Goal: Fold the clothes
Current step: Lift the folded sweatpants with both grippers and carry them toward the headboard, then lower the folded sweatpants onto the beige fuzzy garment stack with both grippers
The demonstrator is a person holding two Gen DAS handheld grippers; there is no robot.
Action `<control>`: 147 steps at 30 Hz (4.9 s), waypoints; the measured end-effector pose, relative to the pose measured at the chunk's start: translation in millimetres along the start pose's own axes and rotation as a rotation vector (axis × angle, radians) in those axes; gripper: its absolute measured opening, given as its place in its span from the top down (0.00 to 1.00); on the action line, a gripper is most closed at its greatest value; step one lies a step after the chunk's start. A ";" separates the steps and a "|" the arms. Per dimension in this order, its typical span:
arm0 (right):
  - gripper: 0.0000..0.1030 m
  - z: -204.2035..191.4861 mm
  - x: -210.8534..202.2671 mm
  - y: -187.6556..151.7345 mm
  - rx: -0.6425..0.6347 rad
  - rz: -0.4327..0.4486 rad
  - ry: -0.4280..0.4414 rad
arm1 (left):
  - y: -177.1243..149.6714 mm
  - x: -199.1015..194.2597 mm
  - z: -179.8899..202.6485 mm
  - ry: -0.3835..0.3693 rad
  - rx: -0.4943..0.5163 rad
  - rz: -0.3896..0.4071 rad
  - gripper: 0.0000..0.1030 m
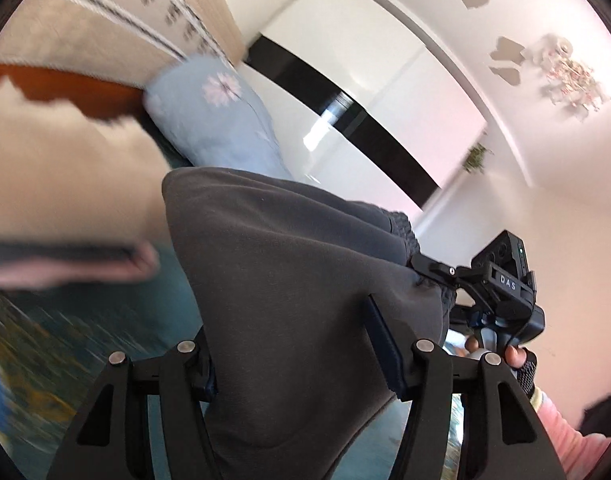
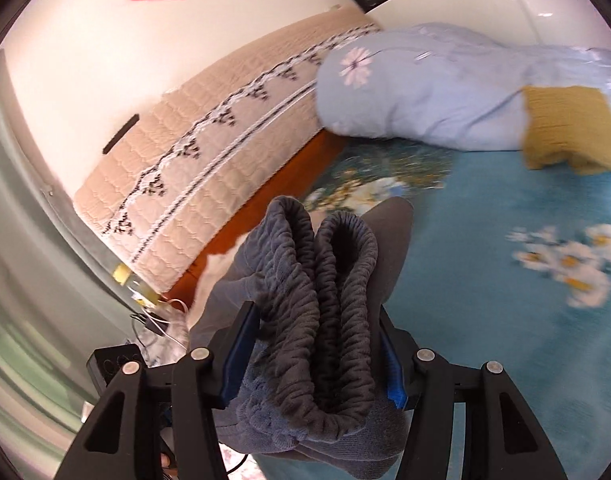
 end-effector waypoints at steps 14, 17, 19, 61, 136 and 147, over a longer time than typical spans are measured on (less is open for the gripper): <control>0.43 -123.1 158.7 63.6 -0.105 -0.067 0.154 | 130.2 -50.2 -111.1 0.177 0.014 0.125 0.40; 0.43 -129.0 186.3 71.6 -0.102 -0.078 0.166 | 145.8 -54.1 -126.9 0.228 0.031 0.127 0.40; 0.43 -132.9 204.7 76.9 -0.100 -0.086 0.173 | 154.5 -53.3 -138.8 0.252 0.038 0.121 0.40; 0.39 -66.1 226.6 119.7 0.039 -0.067 0.119 | 160.7 -77.0 -194.2 0.410 -0.105 0.190 0.38; 0.36 -95.6 271.2 -66.9 -0.367 0.216 -0.101 | 20.5 -31.5 -163.7 0.691 0.097 0.209 0.16; 0.26 -90.4 264.0 -73.2 -0.423 0.161 -0.246 | 13.4 -31.1 -173.2 0.717 0.007 0.203 0.14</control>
Point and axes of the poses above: each gripper's, at about its wrist camera, not at the fingertips, and x roughly the way its jaws point, z to its right, y to its top, the point moved 7 cm from there along x, roughly the way its jaws point
